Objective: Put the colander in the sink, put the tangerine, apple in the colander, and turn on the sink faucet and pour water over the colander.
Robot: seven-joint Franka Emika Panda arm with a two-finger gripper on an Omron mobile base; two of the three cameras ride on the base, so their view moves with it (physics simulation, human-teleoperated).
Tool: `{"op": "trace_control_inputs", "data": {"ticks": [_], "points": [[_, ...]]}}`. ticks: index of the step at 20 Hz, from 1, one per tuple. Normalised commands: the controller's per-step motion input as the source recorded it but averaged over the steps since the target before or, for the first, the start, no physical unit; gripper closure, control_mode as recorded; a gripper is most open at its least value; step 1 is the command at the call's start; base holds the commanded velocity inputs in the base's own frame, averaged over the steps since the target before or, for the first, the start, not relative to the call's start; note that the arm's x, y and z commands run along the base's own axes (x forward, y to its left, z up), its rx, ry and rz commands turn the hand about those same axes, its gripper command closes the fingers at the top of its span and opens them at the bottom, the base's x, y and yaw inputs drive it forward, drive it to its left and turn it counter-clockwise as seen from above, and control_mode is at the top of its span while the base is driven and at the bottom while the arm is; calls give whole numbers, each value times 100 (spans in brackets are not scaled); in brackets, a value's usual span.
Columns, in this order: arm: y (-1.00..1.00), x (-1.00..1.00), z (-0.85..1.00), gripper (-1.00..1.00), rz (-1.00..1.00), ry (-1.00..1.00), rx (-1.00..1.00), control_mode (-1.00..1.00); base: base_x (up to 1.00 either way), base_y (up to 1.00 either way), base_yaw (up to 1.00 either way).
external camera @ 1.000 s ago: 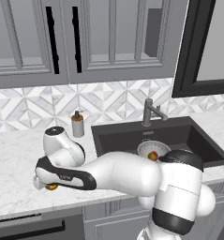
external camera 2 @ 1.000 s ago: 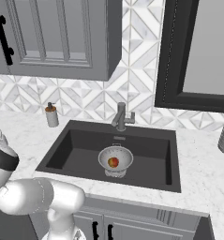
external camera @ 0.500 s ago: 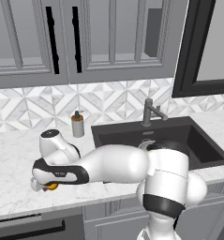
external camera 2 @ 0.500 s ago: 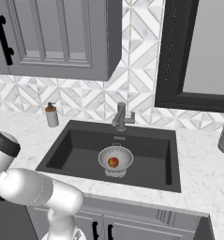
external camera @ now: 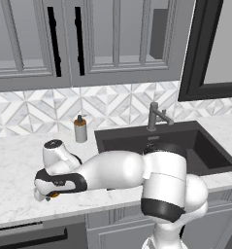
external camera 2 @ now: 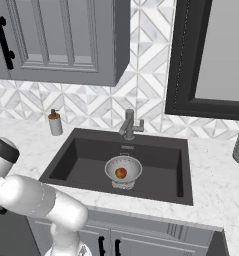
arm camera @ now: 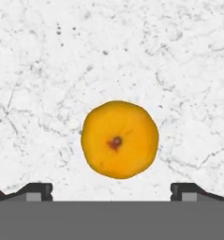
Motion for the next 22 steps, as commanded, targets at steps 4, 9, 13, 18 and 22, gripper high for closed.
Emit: {"op": "trace_control_inputs", "data": {"ticks": [4, 9, 13, 18, 22], "points": [[0, 22, -23, -100, 0, 0, 0, -100, 0, 0, 0], [12, 21, -20, -100, 0, 0, 0, -100, 0, 0, 0], [27, 21, -18, -100, 0, 0, 0, -100, 0, 0, 0], [27, 18, -14, 100, 0, 0, 0, -100, 0, 0, 0], [-4, -5, -33, 100, -4, 11, 0, -100, 0, 0, 0]]}}
